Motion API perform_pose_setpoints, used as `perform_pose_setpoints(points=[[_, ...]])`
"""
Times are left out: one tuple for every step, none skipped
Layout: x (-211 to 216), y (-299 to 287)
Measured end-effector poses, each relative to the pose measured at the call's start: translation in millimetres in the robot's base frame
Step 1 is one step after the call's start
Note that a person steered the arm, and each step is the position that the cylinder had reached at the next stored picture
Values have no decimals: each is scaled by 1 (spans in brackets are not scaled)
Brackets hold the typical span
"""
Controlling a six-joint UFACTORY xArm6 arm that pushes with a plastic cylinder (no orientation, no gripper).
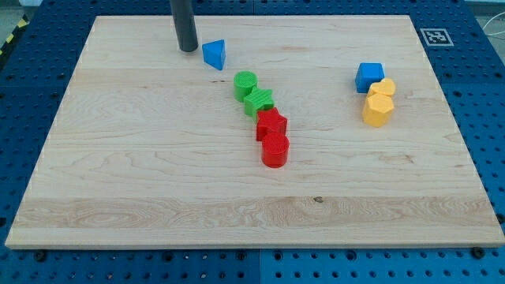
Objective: Slide blue triangle towards green circle
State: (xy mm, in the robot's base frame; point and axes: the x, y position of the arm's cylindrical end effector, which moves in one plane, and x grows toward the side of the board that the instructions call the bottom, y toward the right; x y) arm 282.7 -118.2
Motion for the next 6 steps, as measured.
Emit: perform_pose_setpoints(points=[[9, 7], [14, 37], [14, 62], [20, 63], [44, 56], [68, 55]])
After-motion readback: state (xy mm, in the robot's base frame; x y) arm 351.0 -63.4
